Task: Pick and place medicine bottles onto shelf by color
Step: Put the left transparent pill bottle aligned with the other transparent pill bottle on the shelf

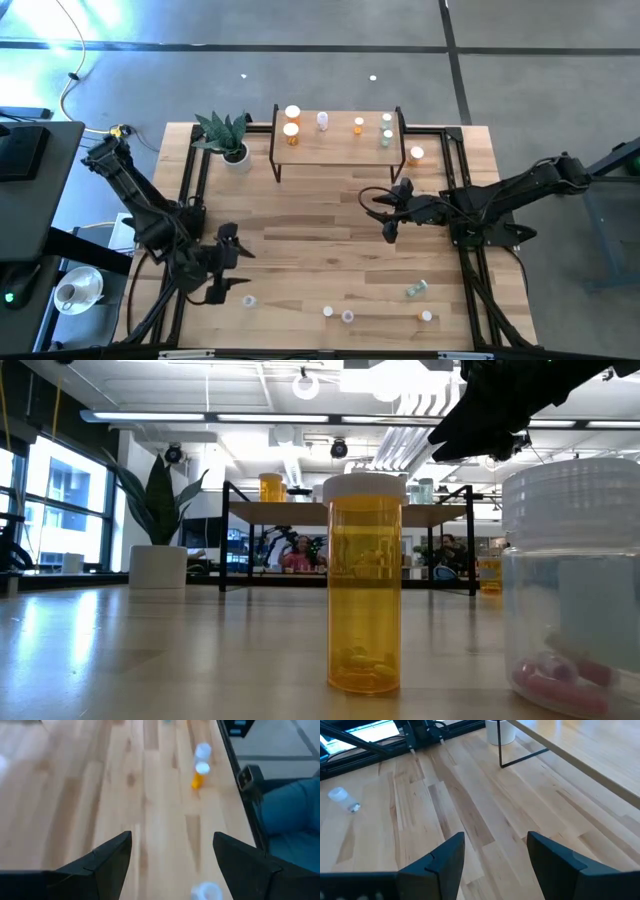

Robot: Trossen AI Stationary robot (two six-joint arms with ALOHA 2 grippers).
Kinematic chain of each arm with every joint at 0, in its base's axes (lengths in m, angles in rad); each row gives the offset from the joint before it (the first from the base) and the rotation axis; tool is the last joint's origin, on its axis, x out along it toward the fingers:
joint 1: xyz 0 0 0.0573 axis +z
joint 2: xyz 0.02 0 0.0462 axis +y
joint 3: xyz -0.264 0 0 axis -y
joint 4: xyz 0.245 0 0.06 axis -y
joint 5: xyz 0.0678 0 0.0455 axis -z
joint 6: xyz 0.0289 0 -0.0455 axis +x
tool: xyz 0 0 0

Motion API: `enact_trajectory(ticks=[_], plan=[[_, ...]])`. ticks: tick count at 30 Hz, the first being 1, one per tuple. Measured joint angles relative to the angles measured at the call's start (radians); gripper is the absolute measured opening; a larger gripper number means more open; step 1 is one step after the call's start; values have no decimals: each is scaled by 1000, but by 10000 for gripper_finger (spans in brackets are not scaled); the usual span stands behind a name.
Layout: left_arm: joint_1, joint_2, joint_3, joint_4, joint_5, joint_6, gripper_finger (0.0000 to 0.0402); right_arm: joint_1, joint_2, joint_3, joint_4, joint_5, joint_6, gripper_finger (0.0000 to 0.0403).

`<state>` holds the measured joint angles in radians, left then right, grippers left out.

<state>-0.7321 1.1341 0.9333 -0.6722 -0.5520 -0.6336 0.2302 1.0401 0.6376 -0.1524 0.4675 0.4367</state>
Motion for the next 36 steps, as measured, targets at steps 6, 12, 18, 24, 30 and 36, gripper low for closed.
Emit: enact_trajectory(ticks=[6, 12, 18, 24, 30, 36], plan=[[-50, 80, -26, 4, 20, -136, 268, 0, 0, 0, 0, 0, 0, 206], [-76, 186, -26, 21, 30, -219, 268, 0, 1, 0, -3, 0, 0, 206], [-88, 284, -27, 27, 114, -350, 268, 0, 1, 0, -8, 0, 0, 206], [-88, 347, -27, 55, 160, -411, 268, 0, 1, 0, -8, -1, 0, 206], [-88, 368, -27, 105, 168, -413, 268, 0, 1, 0, -8, -1, 0, 206], [-88, 380, -26, 124, 167, -438, 268, 0, 1, 0, -13, -1, 0, 206]])
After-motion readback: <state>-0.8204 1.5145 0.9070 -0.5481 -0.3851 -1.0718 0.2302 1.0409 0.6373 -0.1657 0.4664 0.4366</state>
